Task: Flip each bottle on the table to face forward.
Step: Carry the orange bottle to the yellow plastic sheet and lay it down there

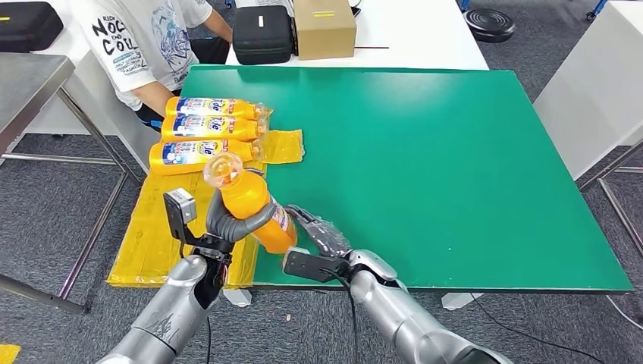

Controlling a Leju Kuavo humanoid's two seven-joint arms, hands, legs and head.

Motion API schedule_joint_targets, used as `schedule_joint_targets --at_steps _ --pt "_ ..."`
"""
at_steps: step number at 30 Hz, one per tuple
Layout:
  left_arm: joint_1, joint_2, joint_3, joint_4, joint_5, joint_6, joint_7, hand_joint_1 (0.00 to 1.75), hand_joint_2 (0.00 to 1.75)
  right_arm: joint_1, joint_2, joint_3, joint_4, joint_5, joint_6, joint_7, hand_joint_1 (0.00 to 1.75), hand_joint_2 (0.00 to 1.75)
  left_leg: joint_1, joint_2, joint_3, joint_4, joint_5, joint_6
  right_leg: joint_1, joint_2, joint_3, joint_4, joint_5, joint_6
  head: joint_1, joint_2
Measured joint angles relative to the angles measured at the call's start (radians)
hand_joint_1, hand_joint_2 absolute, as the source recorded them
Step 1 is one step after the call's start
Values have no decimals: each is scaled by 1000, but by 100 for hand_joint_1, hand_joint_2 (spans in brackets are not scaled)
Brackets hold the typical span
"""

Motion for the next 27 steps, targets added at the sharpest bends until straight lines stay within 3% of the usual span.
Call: schedule_joint_targets --at_steps 3,9,12,14,16,21,27 --pt "-12 4 10 0 -71 77 -33 175 175 20 -32 0 -31 27 13 23 0 0 0 0 0 0 0 0 0 0 0 0 0 0 0 0" --pt "-33 20 16 0 -299 330 -83 175 175 70 -82 -2 -89 49 20 43 0 0 0 0 0 0 0 0 0 0 0 0 0 0 0 0" --pt "-58 36 15 16 -540 560 -54 175 175 99 -103 -9 -126 58 35 47 0 0 0 0 0 0 0 0 0 0 0 0 0 0 0 0" --pt "-90 60 15 50 -766 709 6 175 175 128 -122 -18 -165 73 50 57 0 0 0 0 0 0 0 0 0 0 0 0 0 0 0 0" --pt "-124 91 15 95 -988 777 85 175 175 166 -143 -32 -215 95 60 70 0 0 0 0 0 0 0 0 0 0 0 0 0 0 0 0" --pt "-201 163 7 209 -1375 707 231 175 175 235 -179 -79 -320 131 82 82 0 0 0 0 0 0 0 0 0 0 0 0 0 0 0 0" --pt "-271 225 -47 297 -1597 507 306 175 175 272 -197 -132 -388 145 89 60 0 0 0 0 0 0 0 0 0 0 0 0 0 0 0 0"
